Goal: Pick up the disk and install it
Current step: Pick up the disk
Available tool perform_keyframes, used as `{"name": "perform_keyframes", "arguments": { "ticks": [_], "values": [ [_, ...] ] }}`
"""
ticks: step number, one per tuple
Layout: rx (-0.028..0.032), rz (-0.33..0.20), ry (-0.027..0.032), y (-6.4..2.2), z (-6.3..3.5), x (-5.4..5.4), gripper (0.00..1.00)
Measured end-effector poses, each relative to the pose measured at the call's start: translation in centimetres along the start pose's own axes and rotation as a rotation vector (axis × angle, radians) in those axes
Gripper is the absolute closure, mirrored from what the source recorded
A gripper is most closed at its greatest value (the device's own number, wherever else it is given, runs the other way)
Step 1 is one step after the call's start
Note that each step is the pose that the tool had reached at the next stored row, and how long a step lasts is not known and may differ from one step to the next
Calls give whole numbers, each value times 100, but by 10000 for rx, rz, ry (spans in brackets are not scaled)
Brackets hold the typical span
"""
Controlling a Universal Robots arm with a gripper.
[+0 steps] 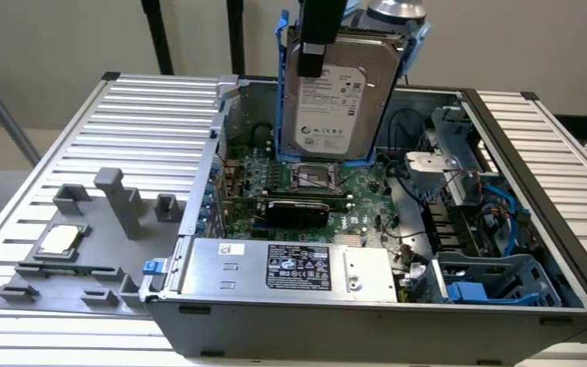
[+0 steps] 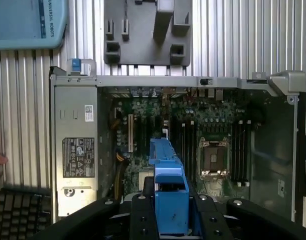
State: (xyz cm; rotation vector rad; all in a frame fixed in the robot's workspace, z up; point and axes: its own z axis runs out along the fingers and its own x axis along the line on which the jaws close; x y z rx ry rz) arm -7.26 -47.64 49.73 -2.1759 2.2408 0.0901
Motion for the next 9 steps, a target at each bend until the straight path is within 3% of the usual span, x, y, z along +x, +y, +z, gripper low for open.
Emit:
{"name": "perform_keyframes", "arguments": {
  "ticks": [9],
  "values": [
    [0, -1, 0, -395, -21, 167, 100]
  ]
}}
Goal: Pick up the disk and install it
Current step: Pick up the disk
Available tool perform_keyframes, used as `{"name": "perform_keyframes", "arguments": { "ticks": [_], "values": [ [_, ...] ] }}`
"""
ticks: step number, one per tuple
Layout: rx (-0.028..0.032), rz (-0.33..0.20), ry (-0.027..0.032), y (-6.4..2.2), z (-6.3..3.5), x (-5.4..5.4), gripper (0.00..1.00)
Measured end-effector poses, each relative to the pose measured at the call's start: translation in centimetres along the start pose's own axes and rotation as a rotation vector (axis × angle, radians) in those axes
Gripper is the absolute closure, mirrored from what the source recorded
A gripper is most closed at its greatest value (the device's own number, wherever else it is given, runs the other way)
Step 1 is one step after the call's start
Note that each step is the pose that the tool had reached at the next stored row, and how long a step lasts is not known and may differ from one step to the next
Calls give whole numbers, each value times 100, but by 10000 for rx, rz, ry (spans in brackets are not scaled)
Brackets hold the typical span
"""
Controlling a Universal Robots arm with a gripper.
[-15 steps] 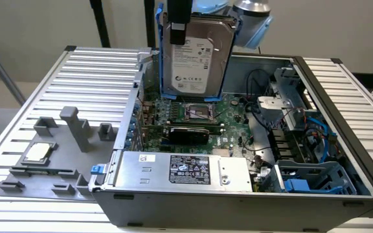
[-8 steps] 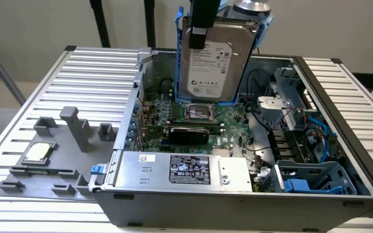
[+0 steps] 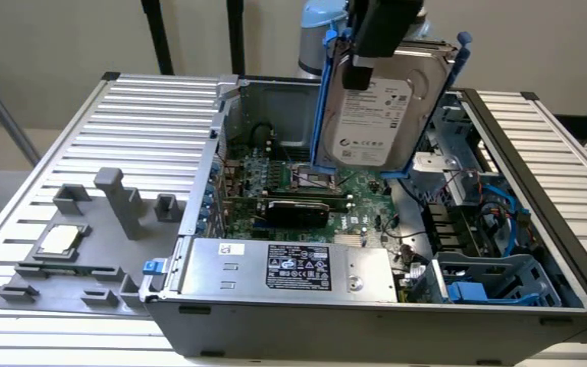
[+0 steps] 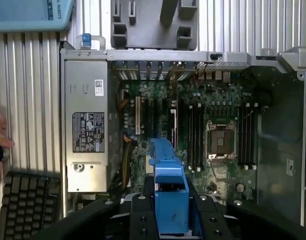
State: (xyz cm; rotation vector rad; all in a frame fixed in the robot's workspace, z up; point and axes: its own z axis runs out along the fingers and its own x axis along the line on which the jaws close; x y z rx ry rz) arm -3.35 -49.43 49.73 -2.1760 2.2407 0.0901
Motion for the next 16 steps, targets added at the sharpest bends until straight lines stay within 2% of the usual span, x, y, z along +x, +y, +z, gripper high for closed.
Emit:
{"name": "perform_keyframes", "arguments": {
  "ticks": [9, 16],
  "values": [
    [0, 1, 0, -331, -21, 213, 100],
    [0, 0, -1, -553, -37, 397, 100]
  ]
}}
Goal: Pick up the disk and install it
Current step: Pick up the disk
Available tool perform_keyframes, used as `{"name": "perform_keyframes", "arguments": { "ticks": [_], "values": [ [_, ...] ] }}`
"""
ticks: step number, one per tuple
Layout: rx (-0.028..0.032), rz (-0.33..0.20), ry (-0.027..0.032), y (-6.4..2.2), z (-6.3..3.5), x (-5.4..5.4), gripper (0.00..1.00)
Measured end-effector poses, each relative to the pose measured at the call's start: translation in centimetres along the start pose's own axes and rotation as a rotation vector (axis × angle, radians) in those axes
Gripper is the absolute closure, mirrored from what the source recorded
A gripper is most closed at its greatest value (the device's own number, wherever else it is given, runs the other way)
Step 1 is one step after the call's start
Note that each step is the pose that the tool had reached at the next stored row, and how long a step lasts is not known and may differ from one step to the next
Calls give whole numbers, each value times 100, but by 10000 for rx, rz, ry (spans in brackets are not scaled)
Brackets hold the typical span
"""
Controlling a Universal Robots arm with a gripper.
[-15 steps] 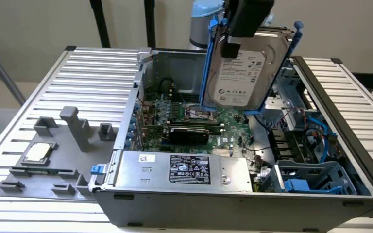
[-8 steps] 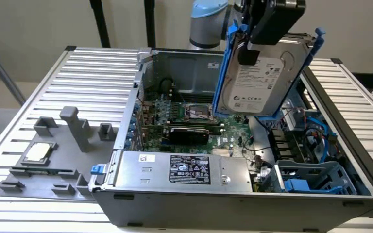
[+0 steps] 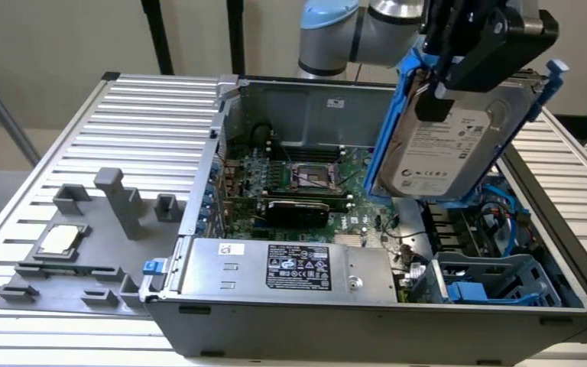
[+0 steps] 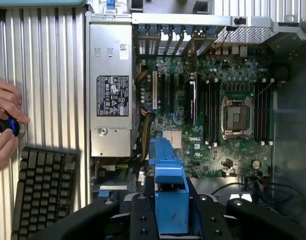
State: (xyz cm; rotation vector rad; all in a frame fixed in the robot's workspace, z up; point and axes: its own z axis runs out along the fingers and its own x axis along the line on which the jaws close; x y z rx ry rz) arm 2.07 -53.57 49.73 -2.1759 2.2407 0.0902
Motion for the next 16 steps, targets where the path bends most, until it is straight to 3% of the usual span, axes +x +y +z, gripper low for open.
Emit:
{"name": "perform_keyframes", "arguments": {
  "ticks": [11, 16],
  "values": [
    [0, 1, 1, -332, -23, 306, 100],
    [0, 0, 1, -528, -28, 409, 100]
  ]
}}
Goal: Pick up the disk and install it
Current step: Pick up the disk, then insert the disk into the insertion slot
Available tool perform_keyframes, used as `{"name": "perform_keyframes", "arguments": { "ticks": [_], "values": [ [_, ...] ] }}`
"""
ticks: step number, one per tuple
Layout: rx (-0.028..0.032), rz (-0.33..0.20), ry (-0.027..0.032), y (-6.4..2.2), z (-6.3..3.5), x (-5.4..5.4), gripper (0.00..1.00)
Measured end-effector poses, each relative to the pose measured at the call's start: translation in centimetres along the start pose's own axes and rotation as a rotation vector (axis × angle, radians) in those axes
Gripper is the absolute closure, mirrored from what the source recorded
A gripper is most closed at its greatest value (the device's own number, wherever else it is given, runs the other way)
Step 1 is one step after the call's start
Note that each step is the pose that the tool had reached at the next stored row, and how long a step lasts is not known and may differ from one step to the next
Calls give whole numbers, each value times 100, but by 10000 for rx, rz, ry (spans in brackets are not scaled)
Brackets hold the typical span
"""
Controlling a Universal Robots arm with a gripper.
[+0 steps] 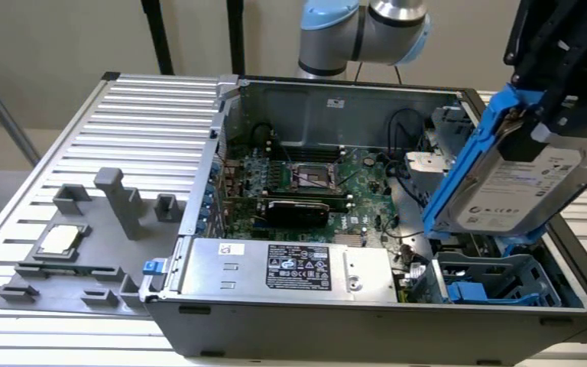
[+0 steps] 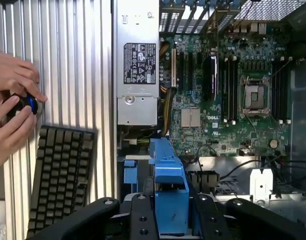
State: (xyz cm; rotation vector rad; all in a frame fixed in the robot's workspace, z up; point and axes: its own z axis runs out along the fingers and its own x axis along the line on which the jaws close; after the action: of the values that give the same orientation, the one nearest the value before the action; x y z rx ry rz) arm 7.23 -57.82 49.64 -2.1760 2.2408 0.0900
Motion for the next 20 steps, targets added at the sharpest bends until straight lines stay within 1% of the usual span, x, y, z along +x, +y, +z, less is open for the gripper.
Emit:
{"name": "perform_keyframes", "arguments": {
  "ticks": [4, 7, 9, 10, 20],
  "values": [
    [0, 0, -1, -178, 0, 65, 100],
    [0, 0, -2, -315, 7, 81, 100],
    [0, -1, -1, -388, 16, 84, 100],
    [0, -1, -2, -401, 20, 83, 100],
    [-5, 0, -2, -402, 20, 84, 100]
  ]
}}
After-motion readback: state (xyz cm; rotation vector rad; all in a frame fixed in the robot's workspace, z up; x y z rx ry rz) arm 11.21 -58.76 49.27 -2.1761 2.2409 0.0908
